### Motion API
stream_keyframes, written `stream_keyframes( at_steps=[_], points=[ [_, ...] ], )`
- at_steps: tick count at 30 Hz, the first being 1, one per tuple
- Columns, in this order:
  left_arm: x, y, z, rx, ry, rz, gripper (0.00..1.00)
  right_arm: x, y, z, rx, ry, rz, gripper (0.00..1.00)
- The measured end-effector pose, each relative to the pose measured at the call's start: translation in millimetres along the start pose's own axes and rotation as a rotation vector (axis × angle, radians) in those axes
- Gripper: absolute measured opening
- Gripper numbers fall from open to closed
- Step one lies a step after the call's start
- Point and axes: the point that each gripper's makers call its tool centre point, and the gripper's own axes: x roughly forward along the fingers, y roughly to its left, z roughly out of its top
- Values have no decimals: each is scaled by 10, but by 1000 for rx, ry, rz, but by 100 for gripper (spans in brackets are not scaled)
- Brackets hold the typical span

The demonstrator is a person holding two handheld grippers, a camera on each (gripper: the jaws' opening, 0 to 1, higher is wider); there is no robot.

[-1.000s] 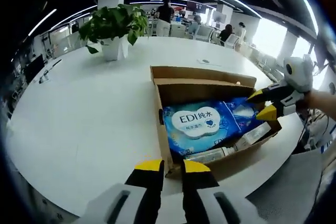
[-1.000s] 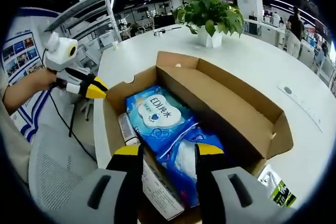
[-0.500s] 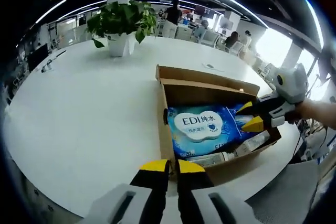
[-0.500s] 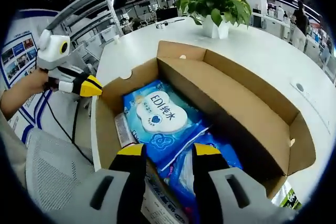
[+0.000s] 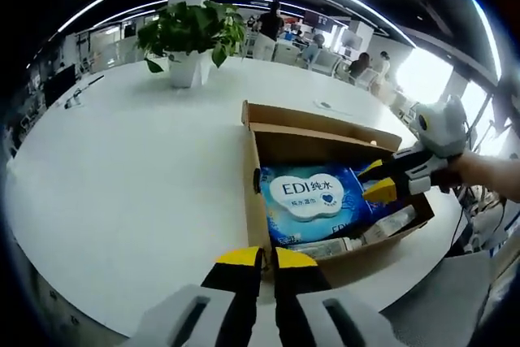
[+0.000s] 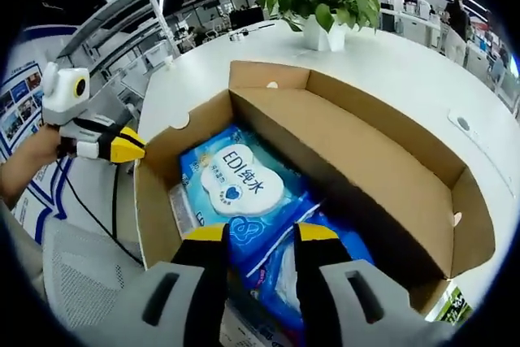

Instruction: Operate the shoe box by opening the lid, removing the specified soft item, and placing it in the target area until the item is outside and the box remains undamaged.

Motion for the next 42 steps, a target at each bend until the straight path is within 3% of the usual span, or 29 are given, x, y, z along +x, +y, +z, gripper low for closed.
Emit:
stream_keyframes(
  at_steps=[24, 27, 29, 30, 42],
  points=[
    [-12, -10, 2, -19, -20, -9, 5, 251, 51, 3, 46, 46, 30, 27],
    [-13, -9, 1, -18, -21, -10, 5, 277, 27, -6, 54, 49, 23, 19],
    [-13, -7, 1, -22, -22, -11, 5, 268, -120, -3, -20, 54, -51, 7],
    [-15, -6, 4, -24, -22, -11, 5, 271, -49, -7, 1, 54, -16, 8],
    [-19, -6, 12, -12, -16, 1, 5, 86, -25, 142, 33, -9, -44, 1]
  ],
)
